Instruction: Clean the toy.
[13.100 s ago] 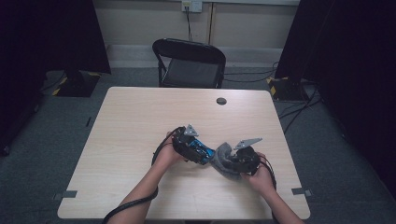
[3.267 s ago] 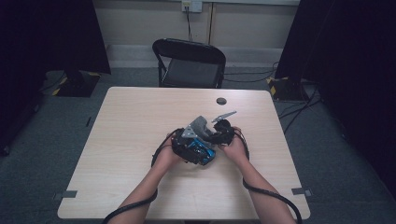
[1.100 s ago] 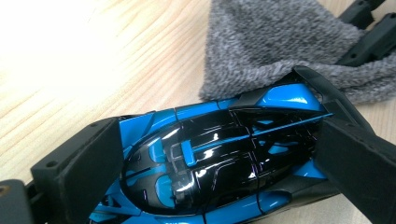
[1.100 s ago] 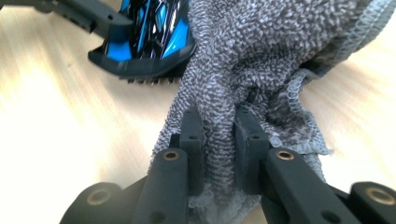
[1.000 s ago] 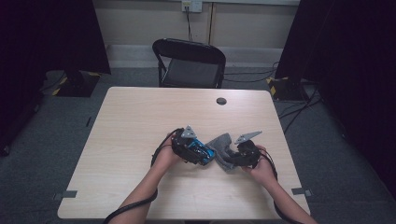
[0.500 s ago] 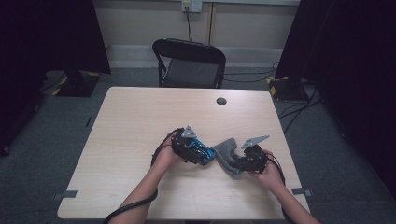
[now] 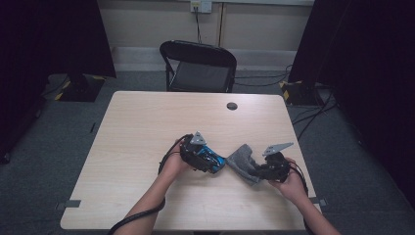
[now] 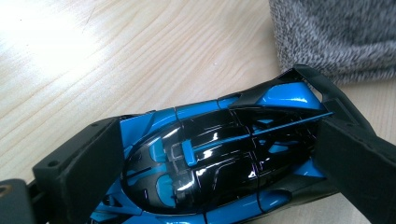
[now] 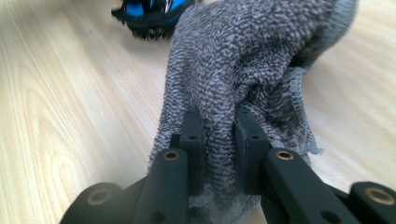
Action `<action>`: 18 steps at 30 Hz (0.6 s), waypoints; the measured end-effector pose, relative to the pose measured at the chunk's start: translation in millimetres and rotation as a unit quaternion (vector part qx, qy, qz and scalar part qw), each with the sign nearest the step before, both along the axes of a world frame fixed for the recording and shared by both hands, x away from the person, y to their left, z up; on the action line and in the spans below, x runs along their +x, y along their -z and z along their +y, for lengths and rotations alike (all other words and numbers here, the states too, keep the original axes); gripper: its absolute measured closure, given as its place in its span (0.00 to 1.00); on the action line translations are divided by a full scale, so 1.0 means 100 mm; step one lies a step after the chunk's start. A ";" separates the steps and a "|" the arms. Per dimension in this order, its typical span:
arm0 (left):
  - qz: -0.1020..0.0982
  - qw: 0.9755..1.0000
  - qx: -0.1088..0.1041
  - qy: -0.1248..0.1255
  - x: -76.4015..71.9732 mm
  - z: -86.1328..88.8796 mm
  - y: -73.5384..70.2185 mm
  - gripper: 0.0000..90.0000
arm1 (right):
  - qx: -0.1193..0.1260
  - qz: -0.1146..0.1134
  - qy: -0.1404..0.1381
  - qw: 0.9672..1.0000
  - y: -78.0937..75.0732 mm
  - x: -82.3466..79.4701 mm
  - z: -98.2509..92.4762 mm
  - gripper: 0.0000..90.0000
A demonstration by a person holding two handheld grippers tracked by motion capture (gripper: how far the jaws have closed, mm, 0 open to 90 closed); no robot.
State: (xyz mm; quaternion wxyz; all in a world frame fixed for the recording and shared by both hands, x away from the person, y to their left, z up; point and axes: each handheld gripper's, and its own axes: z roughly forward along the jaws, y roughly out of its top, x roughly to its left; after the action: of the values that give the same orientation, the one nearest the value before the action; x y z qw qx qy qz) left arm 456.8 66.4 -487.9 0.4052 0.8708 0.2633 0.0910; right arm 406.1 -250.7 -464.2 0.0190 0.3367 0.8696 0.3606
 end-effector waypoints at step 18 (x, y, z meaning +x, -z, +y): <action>0.000 1.000 -0.004 -0.001 0.00 0.00 0.01 0.02 | 0.027 -0.028 0.072 0.997 -0.28 0.53 0.12 0.85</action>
State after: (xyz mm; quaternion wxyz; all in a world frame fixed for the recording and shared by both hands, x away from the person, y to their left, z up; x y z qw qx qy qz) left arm 456.4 66.6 -488.4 0.4083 0.8691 0.2640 0.0906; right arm 459.6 -238.5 -436.2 0.0603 0.3890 0.8321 0.3907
